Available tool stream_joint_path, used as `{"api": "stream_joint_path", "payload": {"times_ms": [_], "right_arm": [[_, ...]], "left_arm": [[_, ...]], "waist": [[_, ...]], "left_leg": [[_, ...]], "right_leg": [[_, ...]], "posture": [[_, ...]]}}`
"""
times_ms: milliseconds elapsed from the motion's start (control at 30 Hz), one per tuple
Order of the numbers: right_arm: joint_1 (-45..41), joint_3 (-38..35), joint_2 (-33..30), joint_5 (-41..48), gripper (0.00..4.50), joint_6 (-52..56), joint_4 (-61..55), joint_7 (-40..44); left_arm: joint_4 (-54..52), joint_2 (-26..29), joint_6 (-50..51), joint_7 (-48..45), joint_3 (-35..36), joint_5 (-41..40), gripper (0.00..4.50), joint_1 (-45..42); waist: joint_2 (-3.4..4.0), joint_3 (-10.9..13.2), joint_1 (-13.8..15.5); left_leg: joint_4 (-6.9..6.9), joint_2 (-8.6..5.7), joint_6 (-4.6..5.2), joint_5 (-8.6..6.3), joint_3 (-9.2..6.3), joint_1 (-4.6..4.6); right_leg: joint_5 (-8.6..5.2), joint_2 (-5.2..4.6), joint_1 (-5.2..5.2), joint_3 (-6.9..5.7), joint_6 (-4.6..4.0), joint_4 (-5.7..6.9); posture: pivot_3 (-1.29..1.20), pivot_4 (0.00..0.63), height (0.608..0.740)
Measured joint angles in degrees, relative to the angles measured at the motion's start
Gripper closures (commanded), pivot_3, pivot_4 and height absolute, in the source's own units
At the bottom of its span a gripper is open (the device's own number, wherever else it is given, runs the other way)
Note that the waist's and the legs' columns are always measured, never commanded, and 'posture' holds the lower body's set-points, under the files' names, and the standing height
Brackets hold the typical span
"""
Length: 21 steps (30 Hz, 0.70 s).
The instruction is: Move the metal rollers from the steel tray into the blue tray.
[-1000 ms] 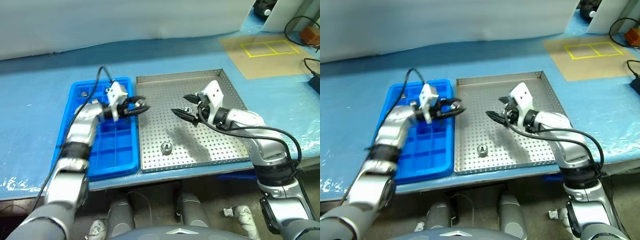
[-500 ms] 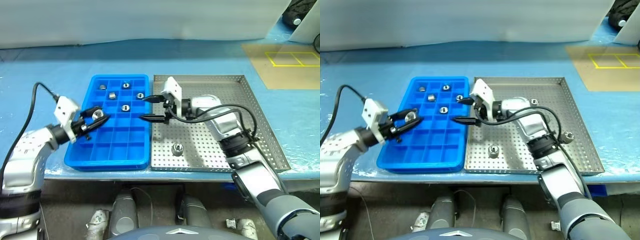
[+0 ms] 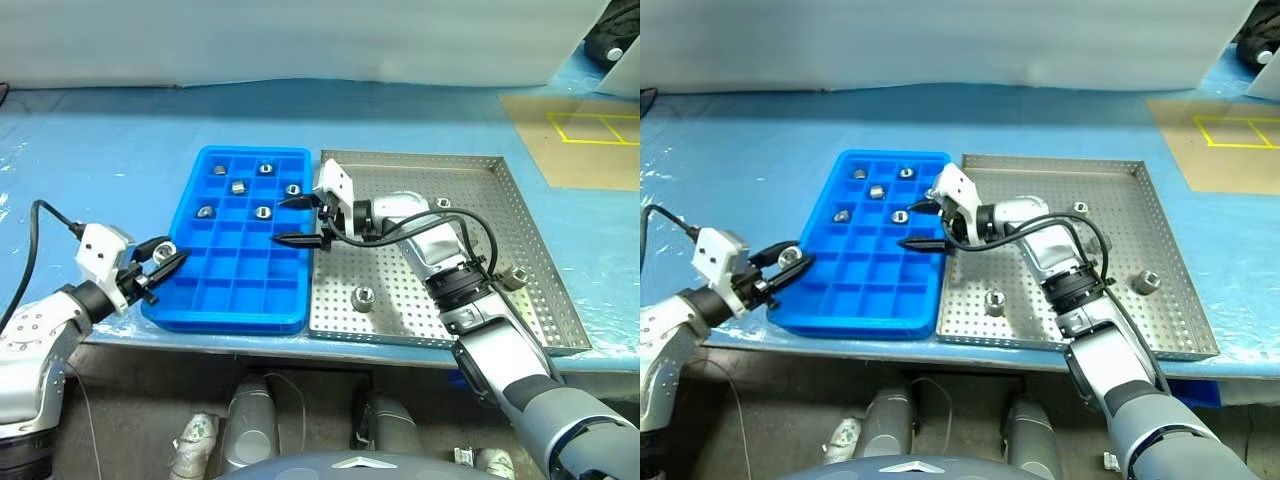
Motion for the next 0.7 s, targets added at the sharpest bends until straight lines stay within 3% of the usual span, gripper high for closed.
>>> {"api": "stream_joint_path", "payload": {"times_ms": [100,367,533,700], "right_arm": [[0.8,-0.4,-0.3,-0.4,0.63,0.1,-0.2,-0.4],[2.1,-1.3,-1.3,-0.5,0.63,1.1,-1.5,-1.8],[2.6,-1.3,-1.5,-0.5,0.63,1.2,-1.7,-2.3],[2.9,-1.6,-2.2,-0.5,0.63,1.8,-3.2,-2.9]], "left_arm": [[2.9,-0.1,-0.8,0.3,-1.4,0.3,2.74,-1.9],[7.4,0.9,-3.2,0.0,-3.4,2.3,0.11,-2.0],[9.1,1.1,-4.4,0.7,-3.9,3.3,0.02,-3.8],[8.6,0.2,-4.4,0.1,-7.0,2.4,0.02,-10.8]], "waist": [[-0.02,0.0,-0.2],[-0.03,0.0,-0.7],[-0.03,0.0,-0.6],[-0.04,0.0,-0.5]], "left_leg": [[0.0,0.02,-0.03,0.02,0.0,-0.02],[0.01,0.06,-0.05,0.03,0.0,0.0],[0.04,0.07,-0.09,0.05,0.0,0.05],[0.22,0.03,-0.1,0.06,0.0,0.06]], "right_leg": [[0.01,0.04,-0.04,0.01,-0.03,0.0],[0.03,0.1,-0.04,0.02,-0.04,0.01],[0.03,0.09,-0.02,0.02,-0.05,0.14],[0.03,0.04,-0.01,0.05,-0.05,0.35]], "posture": [[0.18,0.15,0.74],[0.15,0.15,0.74],[0.12,0.15,0.74],[0.03,0.15,0.74]]}}
